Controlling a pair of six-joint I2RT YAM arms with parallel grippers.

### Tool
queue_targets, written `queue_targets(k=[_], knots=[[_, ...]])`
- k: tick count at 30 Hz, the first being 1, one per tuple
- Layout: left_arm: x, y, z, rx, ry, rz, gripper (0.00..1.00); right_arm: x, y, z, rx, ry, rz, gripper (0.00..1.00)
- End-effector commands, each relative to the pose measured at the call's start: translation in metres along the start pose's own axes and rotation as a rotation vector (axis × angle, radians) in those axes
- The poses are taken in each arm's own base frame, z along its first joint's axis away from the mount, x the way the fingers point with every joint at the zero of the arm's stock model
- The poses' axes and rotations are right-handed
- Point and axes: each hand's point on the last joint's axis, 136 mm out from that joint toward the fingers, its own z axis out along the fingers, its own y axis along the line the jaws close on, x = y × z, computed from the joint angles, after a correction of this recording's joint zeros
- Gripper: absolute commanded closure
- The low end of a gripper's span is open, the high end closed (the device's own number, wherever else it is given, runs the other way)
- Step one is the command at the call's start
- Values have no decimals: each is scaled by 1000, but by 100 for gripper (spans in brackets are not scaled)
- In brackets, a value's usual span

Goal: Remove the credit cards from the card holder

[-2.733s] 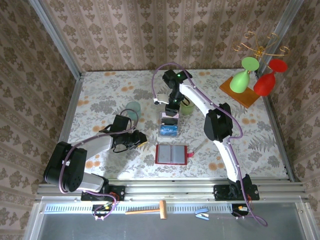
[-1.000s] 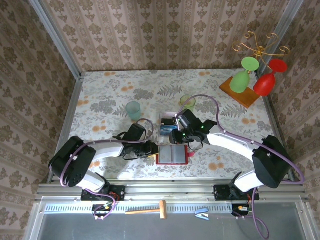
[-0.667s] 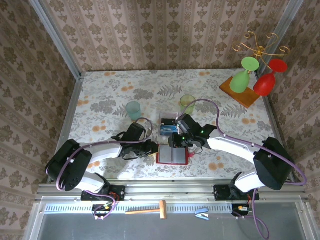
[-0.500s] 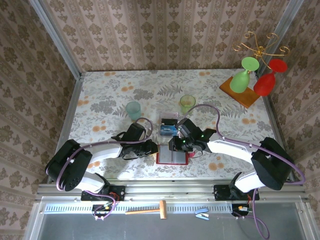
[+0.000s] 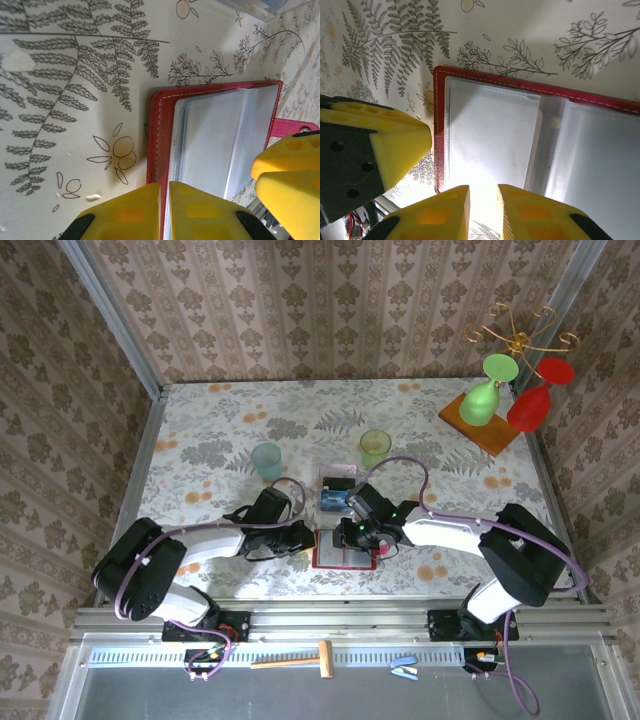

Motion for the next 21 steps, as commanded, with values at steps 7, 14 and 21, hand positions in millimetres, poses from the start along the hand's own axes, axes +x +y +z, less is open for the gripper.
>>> queue_targets(k=[7, 14, 21], knots=[[10, 7, 6, 3, 35, -12, 88, -2, 12, 12, -26, 17, 20, 77], [6, -1, -1, 10, 18, -3, 87, 1, 6, 18, -7, 38, 28, 78], [5, -9, -3, 25, 23, 4, 87, 3, 3, 19, 4, 42, 30, 78]])
